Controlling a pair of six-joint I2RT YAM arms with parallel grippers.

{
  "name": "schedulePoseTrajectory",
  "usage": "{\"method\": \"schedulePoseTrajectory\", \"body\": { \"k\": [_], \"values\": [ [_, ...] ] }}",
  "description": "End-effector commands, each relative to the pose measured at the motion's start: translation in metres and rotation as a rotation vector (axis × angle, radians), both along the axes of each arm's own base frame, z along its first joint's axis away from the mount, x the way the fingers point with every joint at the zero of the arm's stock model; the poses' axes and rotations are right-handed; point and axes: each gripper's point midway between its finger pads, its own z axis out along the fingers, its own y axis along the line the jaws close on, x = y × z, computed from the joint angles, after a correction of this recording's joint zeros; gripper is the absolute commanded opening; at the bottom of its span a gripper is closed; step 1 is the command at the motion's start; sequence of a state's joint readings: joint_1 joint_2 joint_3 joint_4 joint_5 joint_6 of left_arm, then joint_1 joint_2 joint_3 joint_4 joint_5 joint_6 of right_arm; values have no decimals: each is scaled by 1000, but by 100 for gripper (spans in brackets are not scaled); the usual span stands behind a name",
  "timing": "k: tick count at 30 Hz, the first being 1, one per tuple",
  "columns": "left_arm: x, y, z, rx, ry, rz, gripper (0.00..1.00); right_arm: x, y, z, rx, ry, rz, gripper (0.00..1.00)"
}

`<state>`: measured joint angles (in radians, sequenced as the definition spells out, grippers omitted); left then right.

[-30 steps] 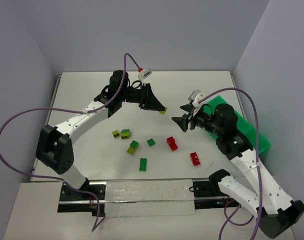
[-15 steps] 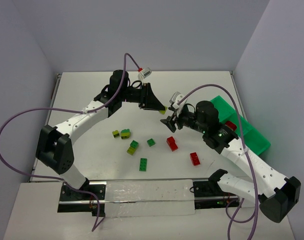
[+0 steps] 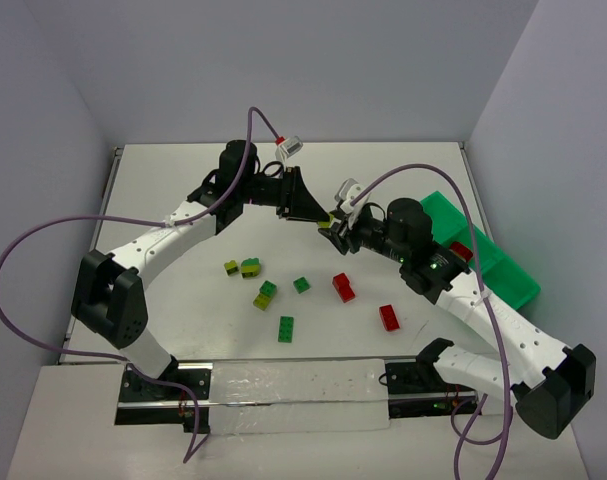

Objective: Sort the legos into containers by color

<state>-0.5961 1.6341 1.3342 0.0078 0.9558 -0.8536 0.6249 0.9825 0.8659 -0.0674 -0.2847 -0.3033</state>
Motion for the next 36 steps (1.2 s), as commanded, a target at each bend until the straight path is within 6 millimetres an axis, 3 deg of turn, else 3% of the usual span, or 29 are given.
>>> {"method": "schedulePoseTrajectory", "body": {
  "k": [1, 6, 8, 12, 13, 14, 15, 16, 18, 22, 26, 29, 31, 33, 34, 36],
  "values": [
    [-1, -1, 20, -36, -54, -16, 0, 5, 7, 40, 66, -83, 5, 47],
    [-1, -1, 18, -34, -53, -15, 0, 5, 10, 38, 70, -73, 10, 39],
    [0, -1, 16, -29, -53, -12, 0, 5, 10, 38, 74, -66, 11, 28],
    [4, 0, 9, 1, -54, 15, 3, 4, 8, 34, 80, -51, -1, 15],
    [5, 1, 5, 19, -47, 26, 10, 4, 8, 32, 79, -46, -7, 13],
    [7, 1, 4, 30, -60, 35, 35, 5, 7, 30, 78, -41, -15, 12],
    [10, 2, 3, 42, -79, 45, 72, 5, 5, 27, 79, -34, -28, 10],
    [10, 3, 4, 57, -77, 50, 84, 5, 3, 27, 80, -34, -37, 10],
    [13, 8, 3, 98, -104, 73, 99, 6, -3, 22, 82, -25, -72, 10],
    [28, 28, -1, 166, -137, 143, 99, 10, -24, 9, 82, -3, -178, 11],
    [52, 65, -2, 183, -122, 261, 99, 22, -65, -13, 94, 73, -362, 10],
    [71, 97, -4, 217, -103, 394, 99, 36, -111, -28, 142, 154, -575, 7],
    [87, 121, -13, 270, -96, 504, 99, 48, -157, -36, 242, 227, -804, 4],
    [93, 135, -19, 327, -96, 567, 99, 54, -187, -46, 323, 296, -931, 5],
    [92, 137, -21, 338, -93, 568, 99, 56, -190, -51, 323, 315, -947, 5],
    [92, 141, -25, 358, -94, 585, 99, 64, -219, -68, 422, 428, -1104, 5]
  ]
}}
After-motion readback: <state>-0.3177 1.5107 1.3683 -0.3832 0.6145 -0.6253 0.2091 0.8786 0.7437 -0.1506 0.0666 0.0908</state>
